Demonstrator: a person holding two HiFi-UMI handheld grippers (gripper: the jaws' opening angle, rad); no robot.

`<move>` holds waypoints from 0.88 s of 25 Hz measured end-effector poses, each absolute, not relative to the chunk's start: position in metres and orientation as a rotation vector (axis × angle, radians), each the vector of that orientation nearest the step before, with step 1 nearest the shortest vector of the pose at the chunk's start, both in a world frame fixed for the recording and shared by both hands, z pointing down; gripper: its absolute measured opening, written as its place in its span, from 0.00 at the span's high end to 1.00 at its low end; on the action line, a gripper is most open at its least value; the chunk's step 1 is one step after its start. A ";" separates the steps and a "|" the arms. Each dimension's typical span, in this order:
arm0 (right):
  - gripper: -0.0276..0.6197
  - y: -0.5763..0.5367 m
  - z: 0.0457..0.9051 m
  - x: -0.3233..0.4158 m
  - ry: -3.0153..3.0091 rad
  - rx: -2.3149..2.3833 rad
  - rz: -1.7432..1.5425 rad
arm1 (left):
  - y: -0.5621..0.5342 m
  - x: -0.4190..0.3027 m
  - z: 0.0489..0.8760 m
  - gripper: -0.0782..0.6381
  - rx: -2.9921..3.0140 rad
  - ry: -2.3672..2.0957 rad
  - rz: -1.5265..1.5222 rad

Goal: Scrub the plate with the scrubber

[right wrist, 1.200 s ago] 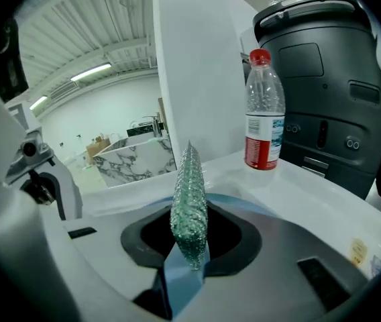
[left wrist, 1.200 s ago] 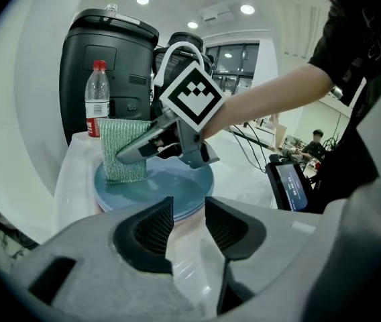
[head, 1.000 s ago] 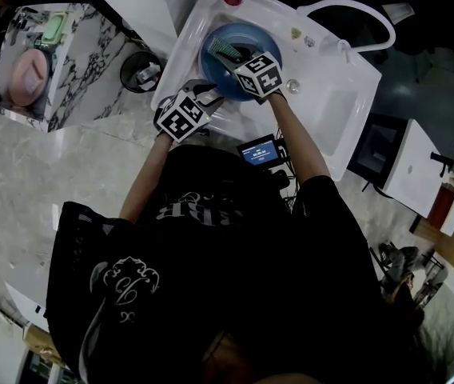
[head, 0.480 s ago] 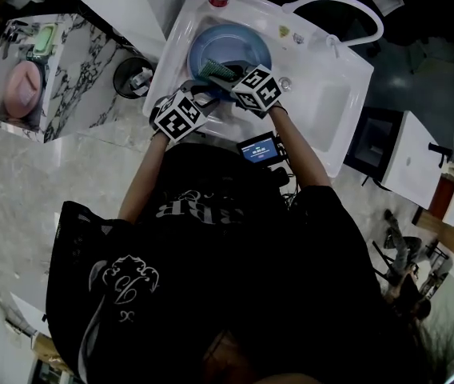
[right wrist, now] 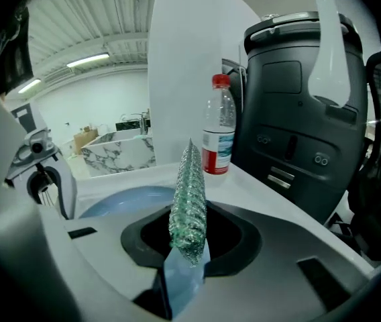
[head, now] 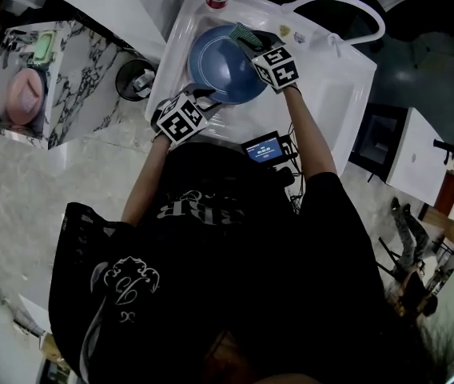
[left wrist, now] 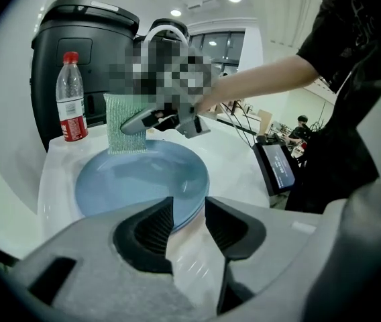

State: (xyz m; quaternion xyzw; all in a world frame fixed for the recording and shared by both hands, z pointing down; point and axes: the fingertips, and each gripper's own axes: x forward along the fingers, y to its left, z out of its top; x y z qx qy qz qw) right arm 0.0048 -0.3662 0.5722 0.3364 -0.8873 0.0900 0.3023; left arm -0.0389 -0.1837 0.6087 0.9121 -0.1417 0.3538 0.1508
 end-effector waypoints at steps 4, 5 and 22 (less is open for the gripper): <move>0.82 -0.390 0.578 0.018 -2.307 0.952 0.231 | -0.184 -0.042 0.613 0.69 2.636 -0.377 1.087; 0.82 -0.392 0.582 0.019 -2.295 0.945 0.227 | -0.184 -0.042 0.615 0.68 2.637 -0.372 1.110; 0.82 -0.336 0.598 0.005 -2.352 0.804 0.349 | -0.187 -0.050 0.625 0.68 2.620 -0.360 1.114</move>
